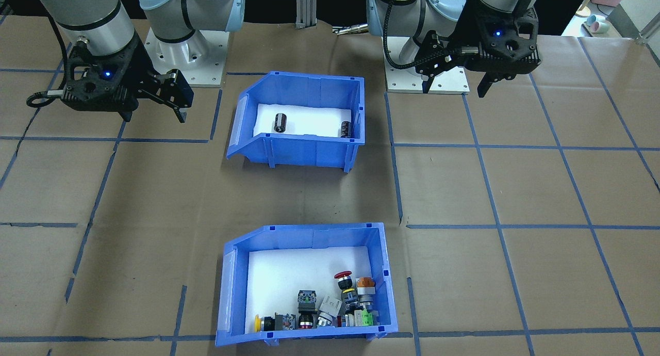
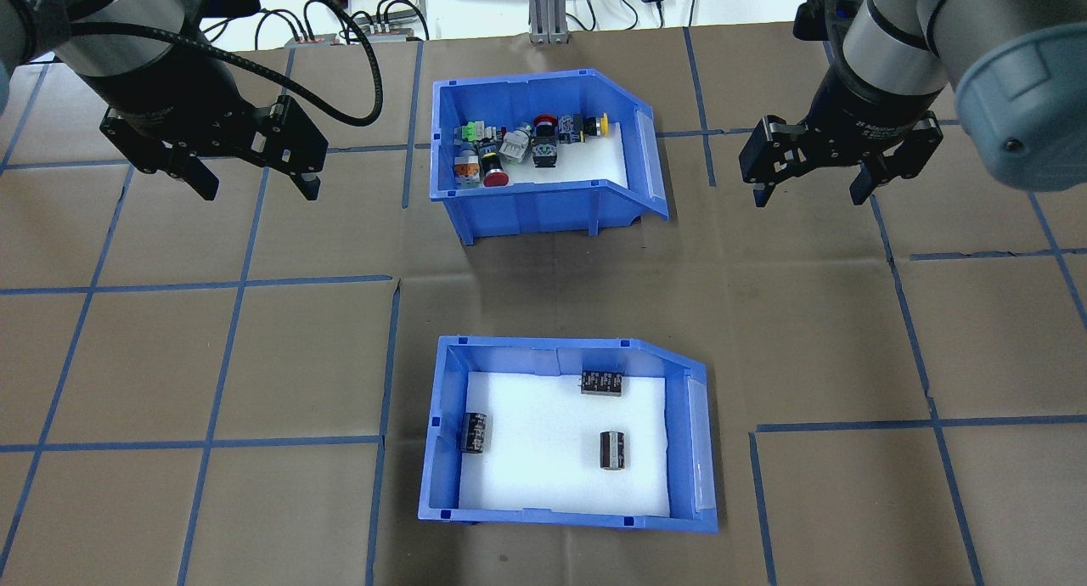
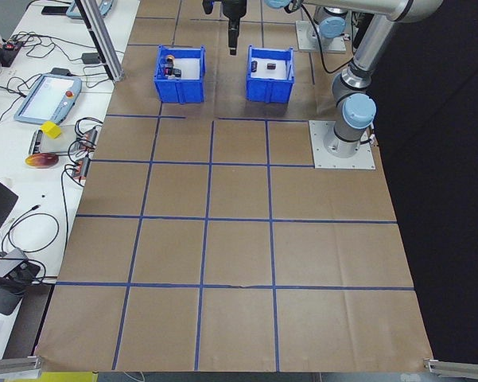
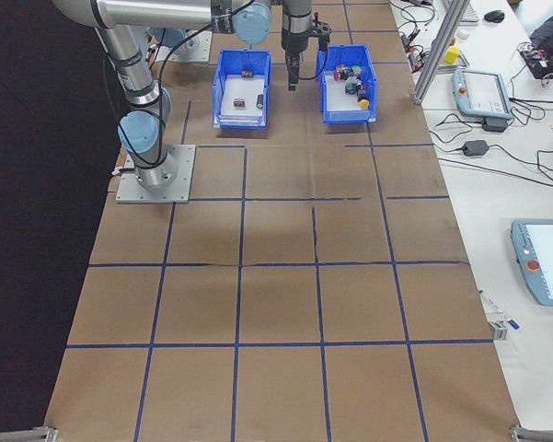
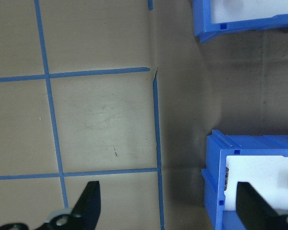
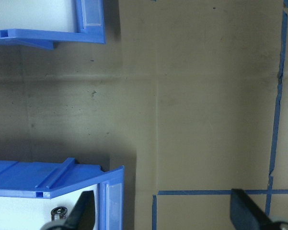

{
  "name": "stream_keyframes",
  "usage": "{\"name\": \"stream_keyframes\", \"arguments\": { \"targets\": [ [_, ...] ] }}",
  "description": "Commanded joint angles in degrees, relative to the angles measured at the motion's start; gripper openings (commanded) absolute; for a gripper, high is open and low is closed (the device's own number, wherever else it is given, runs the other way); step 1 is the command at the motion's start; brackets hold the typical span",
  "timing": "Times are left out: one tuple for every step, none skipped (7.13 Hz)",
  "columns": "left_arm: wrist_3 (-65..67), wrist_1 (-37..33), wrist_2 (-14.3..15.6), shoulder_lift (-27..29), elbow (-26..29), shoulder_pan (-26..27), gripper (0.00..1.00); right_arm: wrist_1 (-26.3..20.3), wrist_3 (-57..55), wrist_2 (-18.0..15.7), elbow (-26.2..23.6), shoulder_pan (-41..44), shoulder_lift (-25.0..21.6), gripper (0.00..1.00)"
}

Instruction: Place battery box in front

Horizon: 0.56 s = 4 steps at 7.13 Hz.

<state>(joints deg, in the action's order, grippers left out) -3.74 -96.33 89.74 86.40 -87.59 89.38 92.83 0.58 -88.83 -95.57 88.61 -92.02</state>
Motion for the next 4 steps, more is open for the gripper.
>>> {"name": "stream_keyframes", "arguments": {
  "targets": [
    [0.1, 0.1, -0.3, -0.6, -1.1, 0.0, 0.99, 0.2, -0.1, 0.0, -0.1, 0.1, 0.0, 1.00],
    [0.3, 0.0, -0.3, -1.0, -1.6, 0.1, 0.99, 0.2, 0.0, -0.1, -0.1, 0.0, 0.0, 1.00],
    [2.2, 0.0, -0.4, -1.0, -1.9, 0.1, 0.99, 0.2, 0.5, -0.1, -0.1, 0.0, 0.1, 1.00],
    [3.8, 0.0, -0.4, -0.6, -1.9, 0.2, 0.99, 0.2, 0.7, 0.0, 0.2, -0.1, 0.3, 1.00]
  ]
}}
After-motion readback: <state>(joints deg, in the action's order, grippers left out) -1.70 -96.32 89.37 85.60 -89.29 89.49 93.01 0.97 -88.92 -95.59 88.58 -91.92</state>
